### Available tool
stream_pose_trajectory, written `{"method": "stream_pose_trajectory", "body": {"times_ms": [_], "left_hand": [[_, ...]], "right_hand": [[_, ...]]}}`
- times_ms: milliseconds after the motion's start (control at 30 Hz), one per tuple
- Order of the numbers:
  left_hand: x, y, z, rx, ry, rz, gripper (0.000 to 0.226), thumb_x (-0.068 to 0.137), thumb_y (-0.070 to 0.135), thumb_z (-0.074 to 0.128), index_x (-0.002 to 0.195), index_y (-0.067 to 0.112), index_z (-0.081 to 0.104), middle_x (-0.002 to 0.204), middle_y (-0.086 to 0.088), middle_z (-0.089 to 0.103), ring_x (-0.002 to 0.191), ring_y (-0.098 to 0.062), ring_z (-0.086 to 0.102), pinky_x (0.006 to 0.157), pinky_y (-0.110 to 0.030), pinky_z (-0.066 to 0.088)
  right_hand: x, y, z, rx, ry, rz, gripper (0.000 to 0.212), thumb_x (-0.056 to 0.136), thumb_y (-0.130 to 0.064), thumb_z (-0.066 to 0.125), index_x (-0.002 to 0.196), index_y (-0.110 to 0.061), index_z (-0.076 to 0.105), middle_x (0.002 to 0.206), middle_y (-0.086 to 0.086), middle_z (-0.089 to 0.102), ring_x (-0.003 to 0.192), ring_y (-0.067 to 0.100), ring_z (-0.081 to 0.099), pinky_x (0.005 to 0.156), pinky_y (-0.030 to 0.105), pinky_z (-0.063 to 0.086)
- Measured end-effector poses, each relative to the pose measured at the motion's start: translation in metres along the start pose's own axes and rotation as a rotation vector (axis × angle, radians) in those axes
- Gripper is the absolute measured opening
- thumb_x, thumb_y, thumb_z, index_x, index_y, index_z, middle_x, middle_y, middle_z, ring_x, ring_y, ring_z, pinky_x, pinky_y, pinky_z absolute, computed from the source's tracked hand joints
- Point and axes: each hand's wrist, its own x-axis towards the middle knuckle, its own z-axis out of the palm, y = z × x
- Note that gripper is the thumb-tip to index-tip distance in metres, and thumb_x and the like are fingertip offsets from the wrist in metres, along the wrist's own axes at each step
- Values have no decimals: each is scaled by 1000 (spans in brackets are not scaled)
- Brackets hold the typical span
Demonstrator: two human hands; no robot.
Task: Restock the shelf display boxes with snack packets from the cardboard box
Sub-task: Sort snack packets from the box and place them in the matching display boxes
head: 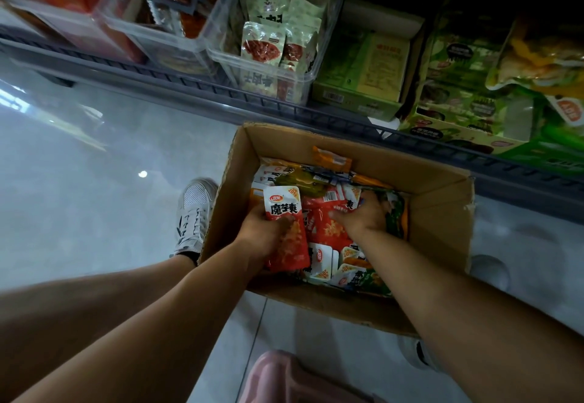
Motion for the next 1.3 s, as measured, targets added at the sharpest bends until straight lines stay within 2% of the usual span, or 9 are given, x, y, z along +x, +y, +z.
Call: {"method": "stream_pose_trajectory", "body": {"times_ms": [167,333,533,633,800,933,1033,1133,1300], "left_hand": [[-2,3,1,-46,-25,-12,23,100,20,65,123,23,63,114,-8,73,104,-30,71,96,-55,55],[-6,5,9,-72,-79,-36,32,98,26,68,128,22,59,121,-11,70,110,-36,68,101,-61,51],[-11,4,7,-72,-227,52,62,78,42,87,129,22,60,119,-8,75,108,-33,73,99,-60,54],[-11,2,7,10,-220,99,49,84,22,84,128,18,62,115,-7,76,106,-29,74,99,-59,55],[-5,-1,-7,-56,-51,60,46,88,20,80,130,20,60,120,-7,73,109,-31,70,97,-58,55],[-3,0,-10,-78,-31,65,40,92,19,75,128,20,59,119,-7,71,110,-31,68,95,-56,55],[-4,1,-8,-94,-36,67,39,91,20,76,127,19,60,118,-7,71,108,-31,69,95,-57,56],[-2,1,-7,-101,-30,69,38,91,21,76,126,20,60,115,-6,72,104,-28,70,89,-54,58],[-1,0,-4,-105,-44,89,35,92,24,76,123,23,61,114,-4,73,97,-25,72,74,-45,60]], "right_hand": [[-1,13,-17,216,10,-13,78,70,-14,91,136,-15,49,132,9,59,117,30,60,98,45,53],[-31,21,-42,502,-30,-19,65,92,-12,70,147,-25,38,124,-2,68,108,19,67,80,41,58],[-71,-3,-45,562,-291,-127,16,99,-17,60,108,-27,68,101,-4,77,94,16,73,83,37,57],[-68,-7,-33,591,-446,-71,15,100,-14,59,111,-16,68,99,5,76,88,22,73,77,35,60],[-23,-2,-22,410,-149,58,28,93,-28,70,118,-16,66,103,7,72,88,21,70,74,31,60],[-3,-9,-6,301,-121,107,45,83,-40,80,117,-13,67,114,6,70,103,26,67,93,40,56],[1,-17,0,252,-36,56,30,83,-30,81,105,-13,71,118,6,68,111,26,63,98,34,51],[-1,-17,-4,389,-33,85,12,87,-21,78,91,-20,66,113,7,71,100,24,67,90,37,56],[-21,4,-31,781,-248,146,13,98,-12,62,111,-10,60,107,12,71,89,23,74,79,36,60]]}}
